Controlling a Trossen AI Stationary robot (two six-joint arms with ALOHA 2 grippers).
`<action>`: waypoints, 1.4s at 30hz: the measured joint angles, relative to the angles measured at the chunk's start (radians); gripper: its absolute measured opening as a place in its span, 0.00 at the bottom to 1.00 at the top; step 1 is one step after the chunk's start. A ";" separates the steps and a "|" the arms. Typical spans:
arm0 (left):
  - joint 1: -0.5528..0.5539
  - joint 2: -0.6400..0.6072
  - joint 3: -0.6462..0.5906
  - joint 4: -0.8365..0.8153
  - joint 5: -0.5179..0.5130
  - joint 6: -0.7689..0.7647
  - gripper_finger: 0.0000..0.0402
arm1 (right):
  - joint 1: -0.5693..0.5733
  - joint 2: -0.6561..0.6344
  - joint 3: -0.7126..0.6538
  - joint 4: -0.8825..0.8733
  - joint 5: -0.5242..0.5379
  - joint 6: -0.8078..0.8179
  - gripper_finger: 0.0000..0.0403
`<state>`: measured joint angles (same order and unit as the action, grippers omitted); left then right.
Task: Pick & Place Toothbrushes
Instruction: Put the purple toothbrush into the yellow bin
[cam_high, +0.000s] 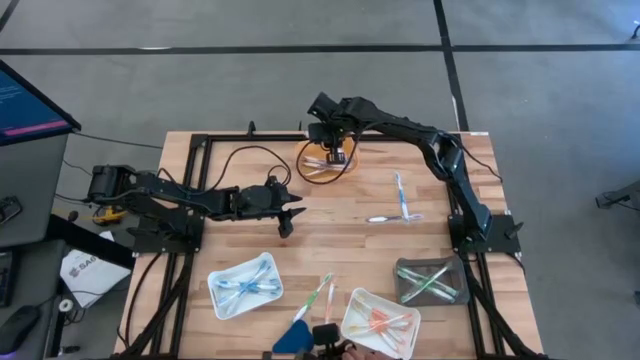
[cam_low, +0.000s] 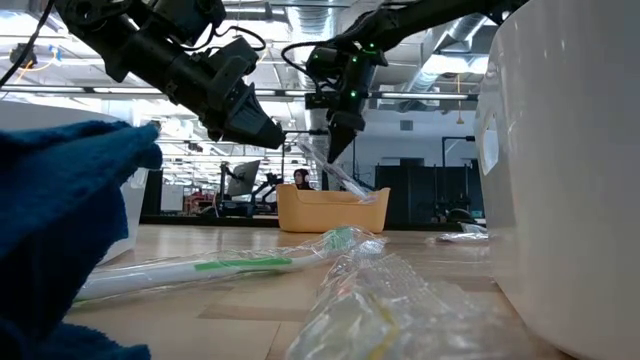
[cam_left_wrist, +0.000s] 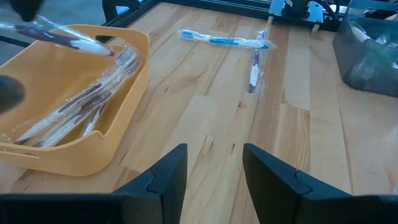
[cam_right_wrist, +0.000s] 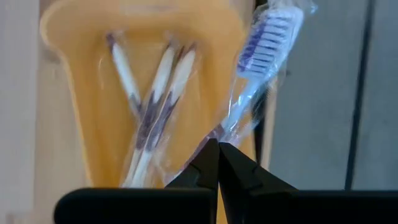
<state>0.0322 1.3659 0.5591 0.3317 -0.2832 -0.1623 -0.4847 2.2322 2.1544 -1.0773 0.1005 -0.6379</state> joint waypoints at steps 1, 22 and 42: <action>0.000 0.000 0.000 0.000 0.000 0.000 0.37 | 0.000 0.000 0.000 0.019 0.000 0.000 0.00; 0.003 0.000 0.000 -0.002 0.000 0.000 0.37 | 0.011 0.014 -0.049 0.070 -0.098 0.010 0.00; 0.006 0.000 -0.019 0.008 -0.006 0.000 0.37 | 0.023 0.112 -0.045 0.078 0.085 0.032 0.00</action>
<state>0.0381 1.3659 0.5396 0.3394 -0.2896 -0.1623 -0.4621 2.3443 2.1095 -0.9997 0.1856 -0.6059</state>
